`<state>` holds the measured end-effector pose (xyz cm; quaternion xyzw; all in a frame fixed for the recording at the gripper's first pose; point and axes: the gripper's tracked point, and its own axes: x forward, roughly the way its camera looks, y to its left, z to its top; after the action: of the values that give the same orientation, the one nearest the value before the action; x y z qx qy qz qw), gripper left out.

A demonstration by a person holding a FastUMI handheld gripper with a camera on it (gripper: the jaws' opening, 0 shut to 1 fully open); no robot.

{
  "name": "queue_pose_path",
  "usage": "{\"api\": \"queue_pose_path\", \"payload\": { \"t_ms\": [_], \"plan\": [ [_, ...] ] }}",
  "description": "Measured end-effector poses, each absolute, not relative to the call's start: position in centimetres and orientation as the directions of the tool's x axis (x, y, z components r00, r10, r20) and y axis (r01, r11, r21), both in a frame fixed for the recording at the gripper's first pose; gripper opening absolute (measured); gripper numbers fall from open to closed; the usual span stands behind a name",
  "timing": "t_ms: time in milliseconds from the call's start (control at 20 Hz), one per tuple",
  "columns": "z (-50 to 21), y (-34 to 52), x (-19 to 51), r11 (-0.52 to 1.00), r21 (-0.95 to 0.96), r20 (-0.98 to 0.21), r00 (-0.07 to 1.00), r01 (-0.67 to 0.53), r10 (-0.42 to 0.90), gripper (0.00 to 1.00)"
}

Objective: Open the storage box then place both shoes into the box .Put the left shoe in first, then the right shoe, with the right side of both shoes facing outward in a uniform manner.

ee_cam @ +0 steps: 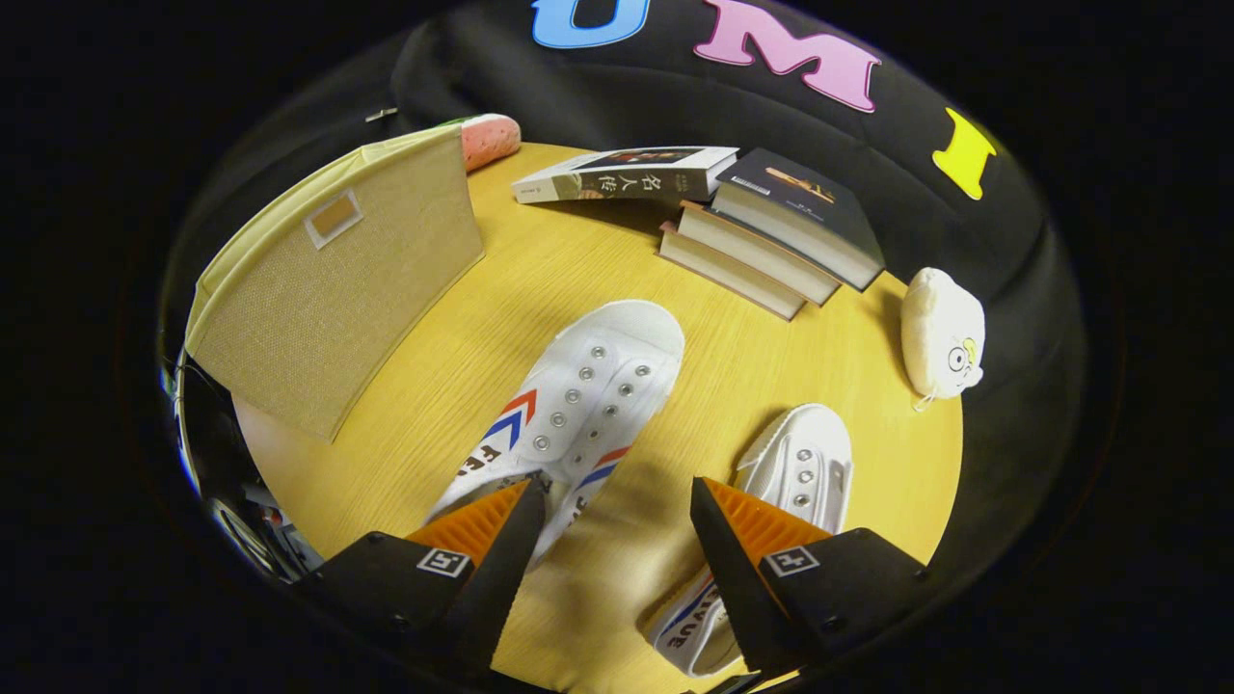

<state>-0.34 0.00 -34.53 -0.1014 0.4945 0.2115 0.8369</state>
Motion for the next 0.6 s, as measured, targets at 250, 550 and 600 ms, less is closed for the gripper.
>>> {"api": "queue_pose_path", "payload": {
  "t_ms": [250, 550, 600],
  "plan": [
    [-36.2, 1.6, -0.4, 0.89, 0.164, -0.888, 0.329, -0.426, 0.321, 0.81],
    [-36.4, 2.6, -0.8, 0.888, 0.355, -0.874, 0.234, -0.29, 0.426, 0.25],
    [-36.3, 2.5, -0.6, 0.893, 0.371, -0.872, 0.233, -0.256, 0.43, 0.18]
  ]
}}
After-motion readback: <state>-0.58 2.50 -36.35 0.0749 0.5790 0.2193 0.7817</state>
